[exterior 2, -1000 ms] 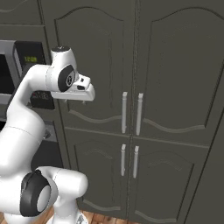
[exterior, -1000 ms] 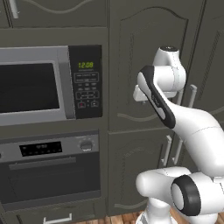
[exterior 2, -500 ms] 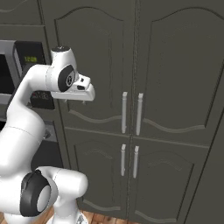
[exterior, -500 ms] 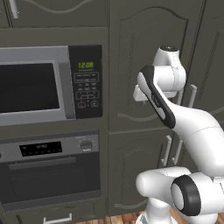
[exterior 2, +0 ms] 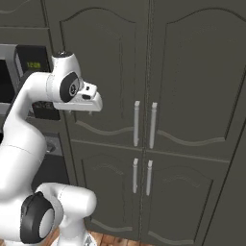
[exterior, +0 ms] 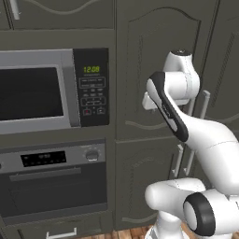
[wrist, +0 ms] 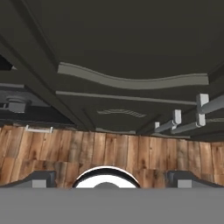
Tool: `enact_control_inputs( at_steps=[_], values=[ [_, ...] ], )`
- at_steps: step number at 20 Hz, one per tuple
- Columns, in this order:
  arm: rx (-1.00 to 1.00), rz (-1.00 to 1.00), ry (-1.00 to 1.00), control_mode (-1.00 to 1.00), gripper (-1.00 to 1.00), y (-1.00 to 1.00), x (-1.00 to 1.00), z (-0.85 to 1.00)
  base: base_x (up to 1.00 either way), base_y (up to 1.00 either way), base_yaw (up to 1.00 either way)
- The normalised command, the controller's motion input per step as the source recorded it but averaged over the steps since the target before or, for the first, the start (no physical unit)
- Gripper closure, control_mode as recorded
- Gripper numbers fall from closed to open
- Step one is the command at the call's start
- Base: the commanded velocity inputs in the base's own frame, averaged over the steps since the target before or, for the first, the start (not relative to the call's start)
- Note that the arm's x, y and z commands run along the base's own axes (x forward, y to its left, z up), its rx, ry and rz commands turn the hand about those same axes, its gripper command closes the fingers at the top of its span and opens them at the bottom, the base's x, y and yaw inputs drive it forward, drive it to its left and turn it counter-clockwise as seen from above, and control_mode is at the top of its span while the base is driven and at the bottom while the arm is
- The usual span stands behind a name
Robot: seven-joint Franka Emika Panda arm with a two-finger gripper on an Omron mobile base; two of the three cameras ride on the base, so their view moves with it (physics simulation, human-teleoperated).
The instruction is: Take the baked cake out of the oven and place it on the plate for cooling. Then close the oven door.
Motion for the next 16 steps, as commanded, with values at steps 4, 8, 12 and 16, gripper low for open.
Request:
enact_control_inputs(
  at_steps=[4, 8, 12, 16],
  values=[
    [-0.27, 0.05, -0.27, -1.00, -1.00, 0.61, -0.41, -0.28, 0.00, 0.00, 0.00],
    [-0.35, 0.13, -0.37, -1.00, -1.00, 0.78, -0.34, -0.30, 0.00, 0.00, 0.00],
    [-0.37, 0.18, -0.17, -1.00, -1.00, 0.83, -0.20, -0.37, 0.00, 0.00, 0.00],
    [-0.36, 0.21, -0.09, -1.00, -1.00, 0.79, -0.24, -0.37, 0.00, 0.00, 0.00]
  ],
)
